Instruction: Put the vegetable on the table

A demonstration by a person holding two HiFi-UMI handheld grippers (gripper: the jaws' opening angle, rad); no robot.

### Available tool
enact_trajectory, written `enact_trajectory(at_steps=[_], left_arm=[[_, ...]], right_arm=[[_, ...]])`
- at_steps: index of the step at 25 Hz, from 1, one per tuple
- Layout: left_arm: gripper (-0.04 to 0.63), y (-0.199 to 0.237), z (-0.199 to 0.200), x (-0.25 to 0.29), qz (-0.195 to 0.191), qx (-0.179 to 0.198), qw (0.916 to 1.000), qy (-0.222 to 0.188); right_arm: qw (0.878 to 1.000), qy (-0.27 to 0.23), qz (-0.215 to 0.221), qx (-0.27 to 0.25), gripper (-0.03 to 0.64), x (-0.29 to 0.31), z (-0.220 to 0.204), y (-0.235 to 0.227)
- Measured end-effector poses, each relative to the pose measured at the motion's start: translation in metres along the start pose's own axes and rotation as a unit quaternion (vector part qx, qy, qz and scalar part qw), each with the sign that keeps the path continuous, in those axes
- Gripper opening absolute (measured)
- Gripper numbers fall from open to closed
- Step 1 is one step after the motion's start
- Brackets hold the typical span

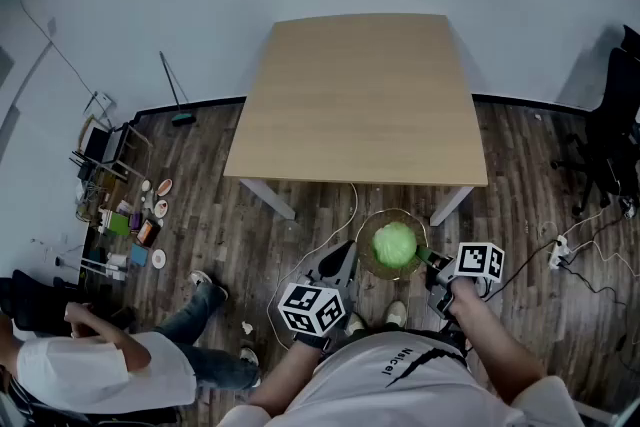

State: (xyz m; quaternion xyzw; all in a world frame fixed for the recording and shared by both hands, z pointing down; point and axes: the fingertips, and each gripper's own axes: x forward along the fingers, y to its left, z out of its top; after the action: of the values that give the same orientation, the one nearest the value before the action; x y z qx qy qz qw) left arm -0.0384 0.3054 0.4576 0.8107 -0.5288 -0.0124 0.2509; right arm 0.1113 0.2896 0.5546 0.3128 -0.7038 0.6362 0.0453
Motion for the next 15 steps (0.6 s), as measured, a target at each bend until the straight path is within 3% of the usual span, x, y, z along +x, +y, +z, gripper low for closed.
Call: enact_trajectory(at_steps=[15], left_arm=[[0.014, -0.007, 0.026, 0.017, 0.006, 0.019, 0.9994, -0.029]], right_arm=[[1.0, 0.003, 0.014, -0.011, 0.033, -0.004, 0.017, 0.002]])
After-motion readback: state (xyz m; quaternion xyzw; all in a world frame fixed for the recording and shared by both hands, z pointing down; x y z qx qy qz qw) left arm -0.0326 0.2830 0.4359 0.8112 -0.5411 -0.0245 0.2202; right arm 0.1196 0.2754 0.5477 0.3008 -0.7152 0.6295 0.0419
